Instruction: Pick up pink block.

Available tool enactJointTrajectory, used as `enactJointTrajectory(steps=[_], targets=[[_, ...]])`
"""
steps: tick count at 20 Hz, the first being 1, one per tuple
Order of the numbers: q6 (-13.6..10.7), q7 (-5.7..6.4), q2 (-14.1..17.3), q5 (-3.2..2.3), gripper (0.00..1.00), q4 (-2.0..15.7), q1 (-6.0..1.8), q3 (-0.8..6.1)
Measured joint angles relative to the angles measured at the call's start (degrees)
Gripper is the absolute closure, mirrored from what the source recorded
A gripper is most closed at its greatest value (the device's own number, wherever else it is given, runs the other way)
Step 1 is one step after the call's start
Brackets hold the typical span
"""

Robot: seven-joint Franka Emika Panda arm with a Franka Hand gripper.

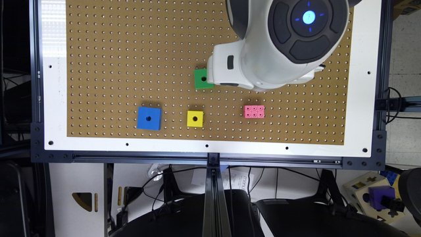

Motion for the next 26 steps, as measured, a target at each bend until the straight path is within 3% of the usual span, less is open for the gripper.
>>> enactJointTrajectory(steps=[11, 13, 19, 21, 26], targets=[[0.0, 0.01, 0.1, 0.26, 0.0, 0.85, 0.04, 0.45], [0.0, 0.03, 1.1, 0.29, 0.0, 2.45, 0.04, 0.74], [0.0, 0.03, 7.9, 0.29, 0.0, 9.97, 0.04, 1.11], [0.0, 0.04, 8.8, 0.29, 0.0, 10.89, 0.04, 1.2], [0.0, 0.04, 9.7, 0.29, 0.0, 10.9, 0.04, 1.29]])
